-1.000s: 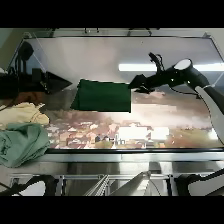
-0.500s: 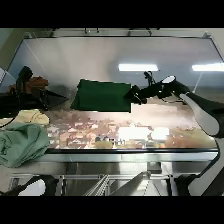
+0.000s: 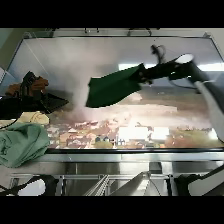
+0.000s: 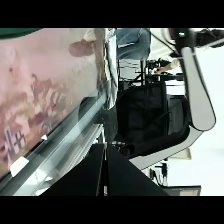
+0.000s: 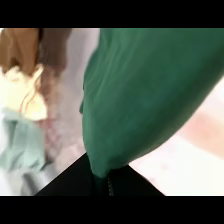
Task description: Fold the shirts.
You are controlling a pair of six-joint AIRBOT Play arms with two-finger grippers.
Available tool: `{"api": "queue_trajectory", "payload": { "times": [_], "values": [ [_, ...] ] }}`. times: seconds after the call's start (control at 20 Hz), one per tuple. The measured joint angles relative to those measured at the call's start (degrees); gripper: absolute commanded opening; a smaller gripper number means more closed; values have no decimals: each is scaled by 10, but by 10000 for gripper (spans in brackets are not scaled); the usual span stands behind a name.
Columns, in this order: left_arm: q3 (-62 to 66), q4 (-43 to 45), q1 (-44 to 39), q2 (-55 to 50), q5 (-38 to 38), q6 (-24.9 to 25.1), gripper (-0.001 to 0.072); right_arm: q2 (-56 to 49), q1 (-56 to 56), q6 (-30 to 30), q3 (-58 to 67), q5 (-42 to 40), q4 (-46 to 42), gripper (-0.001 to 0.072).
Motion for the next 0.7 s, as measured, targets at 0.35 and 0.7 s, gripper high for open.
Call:
{"api": "queue_trajectory", "payload": {
  "times": [0.35,0.7],
  "values": [
    [0,0,0,-1,0,2,19,195,-337,175,5,50,-239,13],
    [0,3,0,-1,-16,13,19,185,-586,219,-45,130,-405,13]
  ]
}}
